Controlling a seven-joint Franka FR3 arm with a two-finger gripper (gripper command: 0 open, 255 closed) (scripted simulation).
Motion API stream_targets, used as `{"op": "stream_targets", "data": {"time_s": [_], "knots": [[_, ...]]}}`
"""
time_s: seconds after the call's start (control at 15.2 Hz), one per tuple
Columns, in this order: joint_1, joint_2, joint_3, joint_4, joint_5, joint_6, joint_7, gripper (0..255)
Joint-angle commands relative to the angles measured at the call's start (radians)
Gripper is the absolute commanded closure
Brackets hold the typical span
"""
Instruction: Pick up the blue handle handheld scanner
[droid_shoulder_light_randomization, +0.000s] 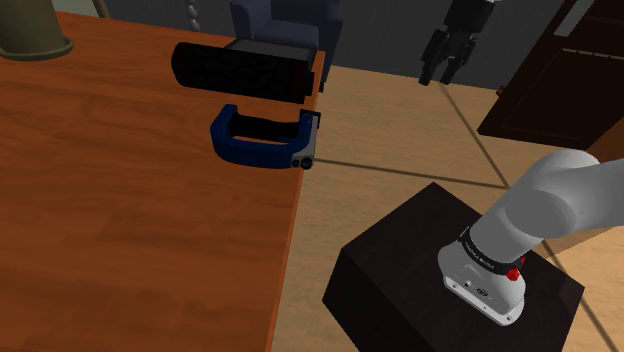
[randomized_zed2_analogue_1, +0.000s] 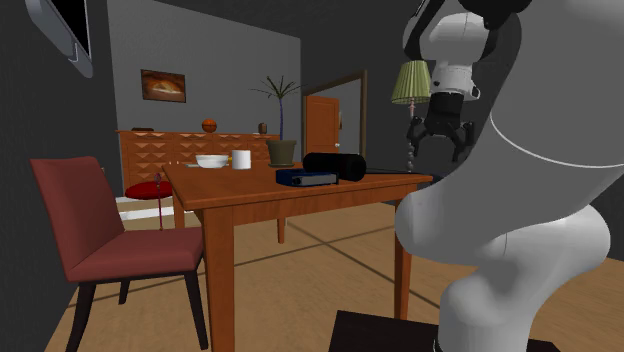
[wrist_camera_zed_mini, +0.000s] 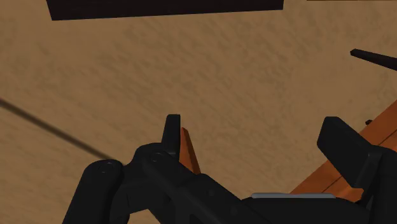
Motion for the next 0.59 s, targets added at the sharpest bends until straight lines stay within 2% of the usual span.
{"op": "stream_targets", "data": {"time_s": [0.0,0.53], "knots": [[0.000,0.000,0.000,0.000,0.000,0.000,0.000,0],[0.106,0.190,0.128,0.113,0.042,0.100,-0.004,0]]}}
